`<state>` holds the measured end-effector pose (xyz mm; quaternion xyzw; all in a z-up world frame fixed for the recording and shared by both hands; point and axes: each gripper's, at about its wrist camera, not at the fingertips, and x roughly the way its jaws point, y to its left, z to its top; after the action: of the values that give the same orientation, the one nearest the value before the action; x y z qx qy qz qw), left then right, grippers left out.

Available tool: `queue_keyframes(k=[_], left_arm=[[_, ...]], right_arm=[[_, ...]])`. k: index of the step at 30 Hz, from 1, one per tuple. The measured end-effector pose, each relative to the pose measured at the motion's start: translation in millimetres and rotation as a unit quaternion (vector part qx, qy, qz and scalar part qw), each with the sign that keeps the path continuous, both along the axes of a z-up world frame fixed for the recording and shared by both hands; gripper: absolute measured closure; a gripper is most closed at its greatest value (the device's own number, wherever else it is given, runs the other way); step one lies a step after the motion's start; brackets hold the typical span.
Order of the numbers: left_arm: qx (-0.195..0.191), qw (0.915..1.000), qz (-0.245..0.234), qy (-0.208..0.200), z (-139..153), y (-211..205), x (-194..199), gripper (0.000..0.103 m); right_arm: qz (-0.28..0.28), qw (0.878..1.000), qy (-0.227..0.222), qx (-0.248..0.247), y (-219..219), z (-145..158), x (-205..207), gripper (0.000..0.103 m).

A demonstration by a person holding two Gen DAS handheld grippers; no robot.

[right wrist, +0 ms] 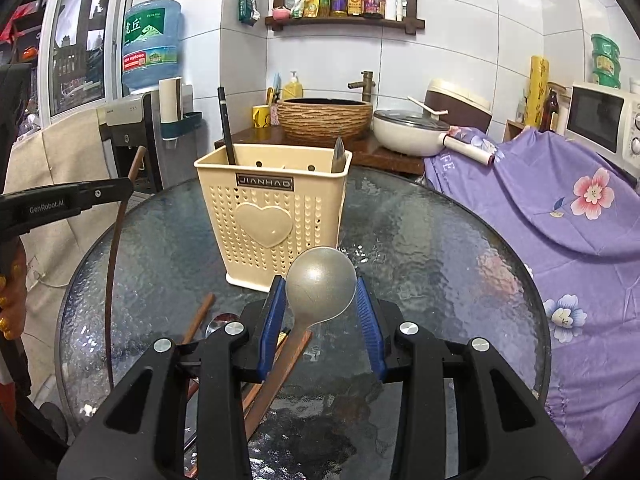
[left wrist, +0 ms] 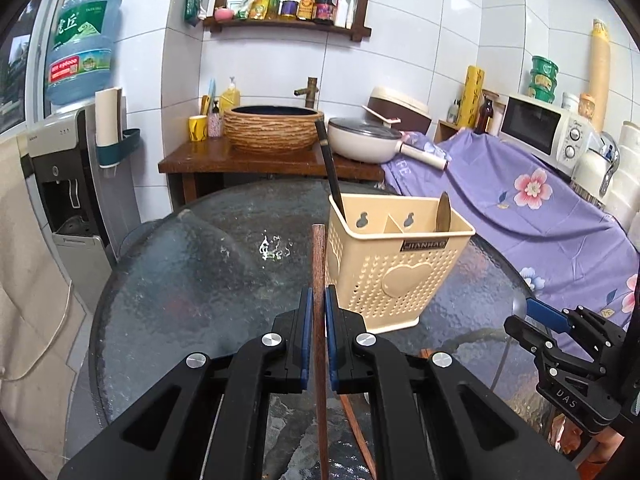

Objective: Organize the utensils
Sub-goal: 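Lift the grey plastic spoon with the right gripper toward the caddy, then lower the grey spoon into the caddy and open the right gripper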

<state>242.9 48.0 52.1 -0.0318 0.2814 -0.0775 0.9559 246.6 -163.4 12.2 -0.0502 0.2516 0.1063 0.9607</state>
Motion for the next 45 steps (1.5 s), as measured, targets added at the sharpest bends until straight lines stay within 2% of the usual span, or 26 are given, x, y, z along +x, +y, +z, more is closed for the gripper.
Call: queue_keyframes(k=[16, 28, 37, 45], left_arm=[[-0.005, 0.9997, 0.003, -0.024, 17, 7, -9, 0.096], [-0.014, 0.9995, -0.008, -0.028, 25, 9, -9, 0.096], [-0.011, 0.9986, -0.02, -0.047, 45, 1, -7, 0.096], [-0.026, 0.9962, -0.055, -0.063, 81, -6, 3, 0.096]], right_arm=[[0.006, 1.0, -0.023, -0.009, 3, 12, -6, 0.066], [0.015, 0.999, -0.036, -0.008, 6, 22, -5, 0.066], [0.02, 0.998, -0.054, -0.008, 10, 40, 8, 0.066], [0.023, 0.997, -0.07, -0.003, 13, 67, 32, 0.066]])
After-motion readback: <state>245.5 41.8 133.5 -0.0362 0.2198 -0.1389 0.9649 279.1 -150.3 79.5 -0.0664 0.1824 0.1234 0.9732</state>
